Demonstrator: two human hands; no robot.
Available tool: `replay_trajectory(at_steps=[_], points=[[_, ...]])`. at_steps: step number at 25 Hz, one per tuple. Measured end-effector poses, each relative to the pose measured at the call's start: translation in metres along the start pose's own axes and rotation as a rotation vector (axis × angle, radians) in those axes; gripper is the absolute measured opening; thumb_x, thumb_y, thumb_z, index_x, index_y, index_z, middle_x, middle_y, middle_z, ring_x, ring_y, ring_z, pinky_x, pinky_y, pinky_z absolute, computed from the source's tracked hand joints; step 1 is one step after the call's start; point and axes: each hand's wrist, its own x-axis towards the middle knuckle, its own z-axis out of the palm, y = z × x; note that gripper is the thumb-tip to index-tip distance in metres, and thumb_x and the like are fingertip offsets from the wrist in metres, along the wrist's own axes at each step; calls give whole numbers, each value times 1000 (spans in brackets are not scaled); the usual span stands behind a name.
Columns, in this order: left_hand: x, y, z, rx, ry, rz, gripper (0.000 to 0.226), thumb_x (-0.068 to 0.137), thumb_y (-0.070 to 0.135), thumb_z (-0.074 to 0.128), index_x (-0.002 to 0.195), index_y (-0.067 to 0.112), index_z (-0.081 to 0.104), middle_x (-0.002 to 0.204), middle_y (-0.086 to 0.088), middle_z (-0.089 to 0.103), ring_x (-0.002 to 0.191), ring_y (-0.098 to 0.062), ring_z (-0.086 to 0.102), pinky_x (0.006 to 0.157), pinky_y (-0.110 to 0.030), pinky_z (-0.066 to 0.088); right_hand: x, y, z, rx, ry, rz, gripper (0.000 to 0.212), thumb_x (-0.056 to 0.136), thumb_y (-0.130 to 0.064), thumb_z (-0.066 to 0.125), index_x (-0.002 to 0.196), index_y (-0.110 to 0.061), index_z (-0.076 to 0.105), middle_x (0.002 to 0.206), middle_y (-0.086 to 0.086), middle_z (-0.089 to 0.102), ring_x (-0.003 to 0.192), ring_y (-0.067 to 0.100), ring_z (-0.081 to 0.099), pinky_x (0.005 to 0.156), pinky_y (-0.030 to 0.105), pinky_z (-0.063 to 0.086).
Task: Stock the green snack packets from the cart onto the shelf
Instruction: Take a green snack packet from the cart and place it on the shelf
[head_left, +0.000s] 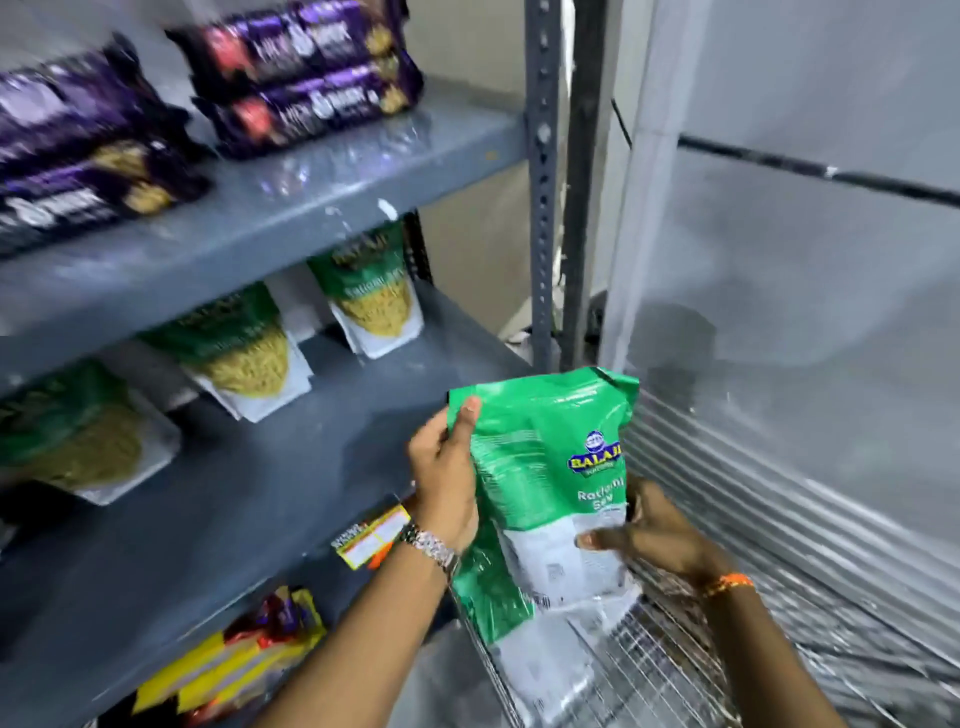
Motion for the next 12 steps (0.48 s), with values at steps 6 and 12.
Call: replay_trajectory(at_steps=[6,12], points=[[49,90,-13,-98,155,213,42,78,49,71,97,11,69,103,-12,68,99,-24,61,91,-50,51,71,-110,38,-62,-99,-192,51,68,8,86,114,-7,71,106,-3,79,94,4,75,83,22,61],[97,125,-31,-104,252,207,58,72,49,74,113,7,66,113,-8,68,100,-19,57,104,-46,45,148,-140,68,-147,-137,-316,67,64,8,89,126,0,63,120,8,75,103,9,74,96,29,58]])
